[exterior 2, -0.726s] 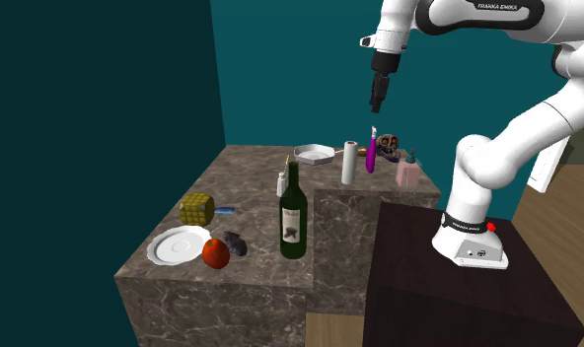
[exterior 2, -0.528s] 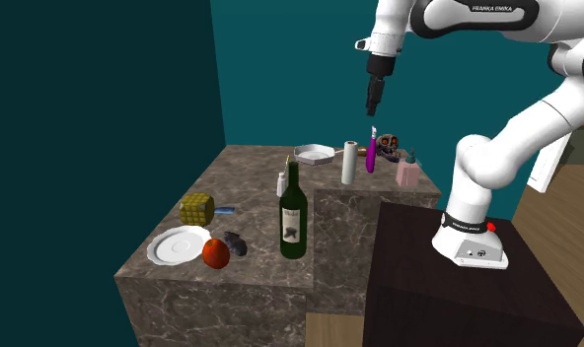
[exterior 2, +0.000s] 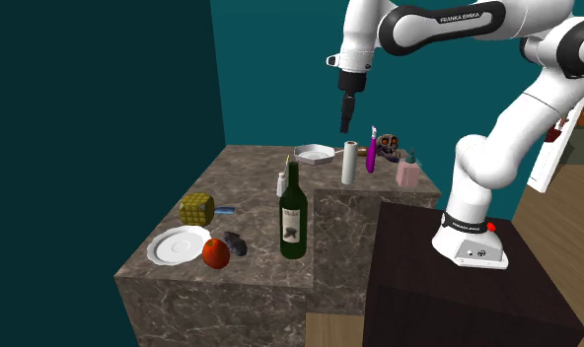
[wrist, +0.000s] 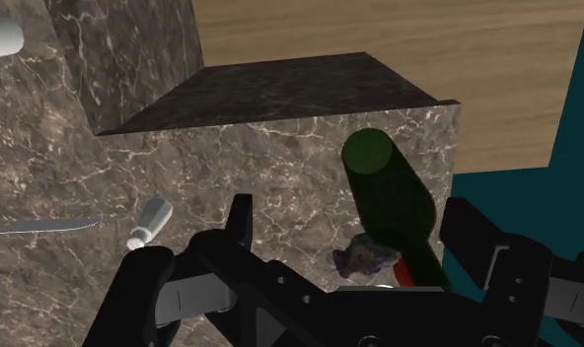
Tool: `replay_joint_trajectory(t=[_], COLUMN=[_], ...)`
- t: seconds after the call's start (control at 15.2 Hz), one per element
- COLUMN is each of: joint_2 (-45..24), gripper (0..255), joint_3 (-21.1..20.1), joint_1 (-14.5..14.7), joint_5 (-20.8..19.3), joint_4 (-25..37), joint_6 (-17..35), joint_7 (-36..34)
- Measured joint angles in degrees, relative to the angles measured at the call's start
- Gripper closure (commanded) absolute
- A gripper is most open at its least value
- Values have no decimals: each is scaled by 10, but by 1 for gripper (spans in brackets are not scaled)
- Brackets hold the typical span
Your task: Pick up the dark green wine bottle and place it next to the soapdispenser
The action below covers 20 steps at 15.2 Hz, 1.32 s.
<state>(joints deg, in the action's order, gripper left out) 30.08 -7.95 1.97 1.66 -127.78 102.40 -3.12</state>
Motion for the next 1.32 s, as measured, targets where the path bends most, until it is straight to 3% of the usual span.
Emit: replay_joint_trajectory(t=[0.4,0.86,1.32], joint_2=[-117,-265,-285], gripper=[0,0,0], joint_3=[-46,-85,-87], joint_1=[8,19,21], joint_5=[0,-26,-31], joint_4=[62,166,134], joint_6=[42,66,115], joint_7=[-62,-130,-139])
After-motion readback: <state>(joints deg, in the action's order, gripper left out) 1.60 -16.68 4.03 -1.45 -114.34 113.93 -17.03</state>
